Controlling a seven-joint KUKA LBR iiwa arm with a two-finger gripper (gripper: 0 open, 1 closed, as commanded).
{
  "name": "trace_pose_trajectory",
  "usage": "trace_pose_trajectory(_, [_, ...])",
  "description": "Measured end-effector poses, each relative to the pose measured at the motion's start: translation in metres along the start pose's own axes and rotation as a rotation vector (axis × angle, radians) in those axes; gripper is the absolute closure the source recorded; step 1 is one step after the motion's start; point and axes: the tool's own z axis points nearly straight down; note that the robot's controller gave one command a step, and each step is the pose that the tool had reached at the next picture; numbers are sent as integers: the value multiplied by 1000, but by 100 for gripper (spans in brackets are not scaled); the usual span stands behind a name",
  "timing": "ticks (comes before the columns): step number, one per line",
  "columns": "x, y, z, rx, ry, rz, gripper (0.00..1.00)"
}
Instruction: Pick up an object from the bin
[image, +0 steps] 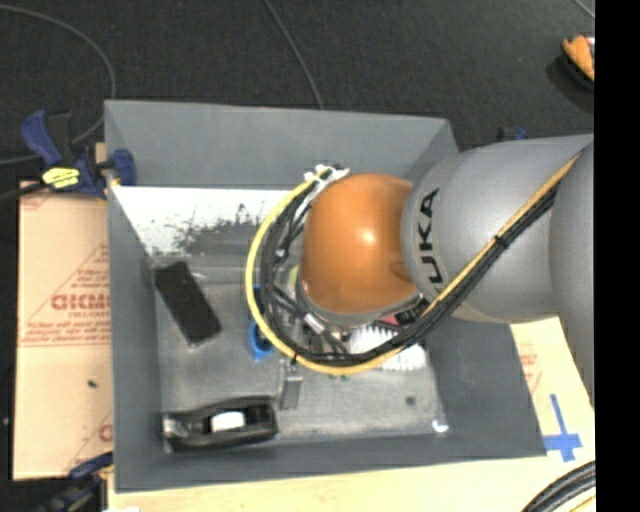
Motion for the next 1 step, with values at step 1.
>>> trace_pose_trajectory(1, [22, 46, 94, -18, 13, -155, 0])
